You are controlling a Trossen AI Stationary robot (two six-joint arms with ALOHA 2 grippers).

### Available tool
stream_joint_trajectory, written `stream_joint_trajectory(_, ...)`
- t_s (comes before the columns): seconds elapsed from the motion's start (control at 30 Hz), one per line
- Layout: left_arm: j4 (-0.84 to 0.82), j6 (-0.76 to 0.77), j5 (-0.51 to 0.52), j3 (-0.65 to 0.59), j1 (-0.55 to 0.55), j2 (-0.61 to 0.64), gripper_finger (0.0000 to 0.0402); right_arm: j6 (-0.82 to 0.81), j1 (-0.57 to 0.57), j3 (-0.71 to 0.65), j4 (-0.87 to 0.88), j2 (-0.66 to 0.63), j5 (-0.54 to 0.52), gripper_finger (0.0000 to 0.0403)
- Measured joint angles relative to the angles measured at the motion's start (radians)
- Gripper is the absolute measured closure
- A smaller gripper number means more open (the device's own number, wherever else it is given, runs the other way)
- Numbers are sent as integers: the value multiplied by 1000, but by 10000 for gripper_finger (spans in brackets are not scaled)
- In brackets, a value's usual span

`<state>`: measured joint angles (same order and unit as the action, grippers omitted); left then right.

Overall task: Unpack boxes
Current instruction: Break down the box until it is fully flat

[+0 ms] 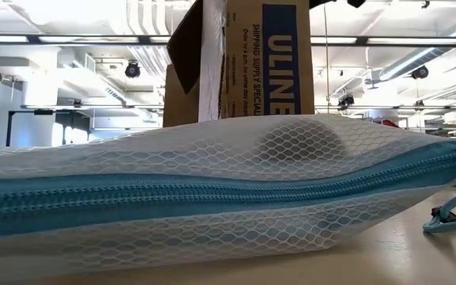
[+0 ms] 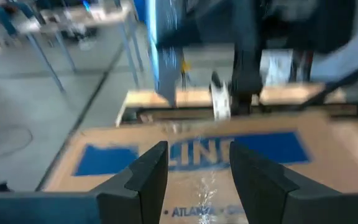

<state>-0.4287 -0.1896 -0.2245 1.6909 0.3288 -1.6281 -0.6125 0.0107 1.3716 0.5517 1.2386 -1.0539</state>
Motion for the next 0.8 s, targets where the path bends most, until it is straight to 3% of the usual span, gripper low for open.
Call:
stream_joint_trajectory(0.23, -117, -70, 0, 118, 15, -130, 246, 2, 0, 1, -52, 21, -20, 346)
stream_joint_trajectory(0.8, -148, -55, 4, 115, 25, -120, 245, 30, -10, 1, -123, 81, -75, 346)
